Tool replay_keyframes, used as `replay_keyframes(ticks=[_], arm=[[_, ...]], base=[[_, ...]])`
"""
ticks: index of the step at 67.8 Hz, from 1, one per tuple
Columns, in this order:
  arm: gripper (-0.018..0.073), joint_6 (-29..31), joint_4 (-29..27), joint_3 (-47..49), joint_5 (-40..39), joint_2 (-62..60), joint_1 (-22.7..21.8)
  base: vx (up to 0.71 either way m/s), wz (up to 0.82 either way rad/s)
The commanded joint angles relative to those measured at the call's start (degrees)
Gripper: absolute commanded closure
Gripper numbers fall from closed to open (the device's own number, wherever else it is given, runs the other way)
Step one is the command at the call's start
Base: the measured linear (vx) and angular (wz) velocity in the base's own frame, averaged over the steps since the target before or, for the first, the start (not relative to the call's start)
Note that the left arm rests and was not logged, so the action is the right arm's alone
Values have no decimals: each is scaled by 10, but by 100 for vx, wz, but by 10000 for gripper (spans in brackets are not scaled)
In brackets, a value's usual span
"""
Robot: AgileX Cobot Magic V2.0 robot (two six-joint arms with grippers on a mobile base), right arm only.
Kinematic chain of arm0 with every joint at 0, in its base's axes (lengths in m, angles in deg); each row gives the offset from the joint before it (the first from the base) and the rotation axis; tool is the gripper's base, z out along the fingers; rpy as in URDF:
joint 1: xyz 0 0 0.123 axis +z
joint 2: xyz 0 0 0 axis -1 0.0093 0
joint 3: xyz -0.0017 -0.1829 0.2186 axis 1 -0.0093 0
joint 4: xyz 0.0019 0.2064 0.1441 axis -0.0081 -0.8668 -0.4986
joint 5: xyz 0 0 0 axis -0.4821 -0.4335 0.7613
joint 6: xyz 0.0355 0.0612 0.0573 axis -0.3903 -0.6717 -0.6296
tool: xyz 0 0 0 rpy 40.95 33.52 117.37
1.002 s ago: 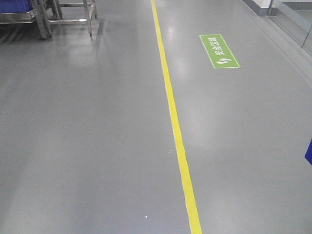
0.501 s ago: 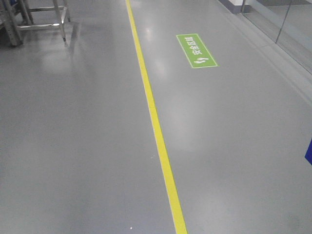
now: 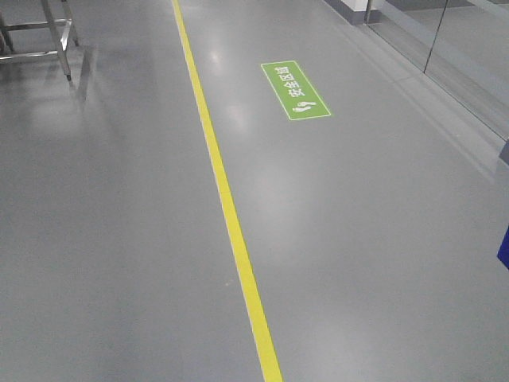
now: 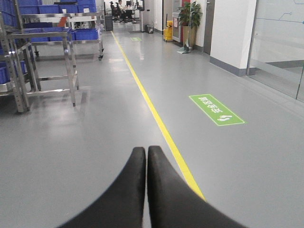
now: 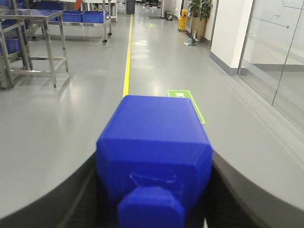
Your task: Pour parts from conveyor to right shelf
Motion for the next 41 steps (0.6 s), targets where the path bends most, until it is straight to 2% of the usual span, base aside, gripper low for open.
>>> replay_keyframes(ticks=[1, 41], arm=[[565, 4, -1, 16, -44, 7, -1], [565, 4, -1, 16, -44, 7, -1]], base=[[31, -10], [38, -6]])
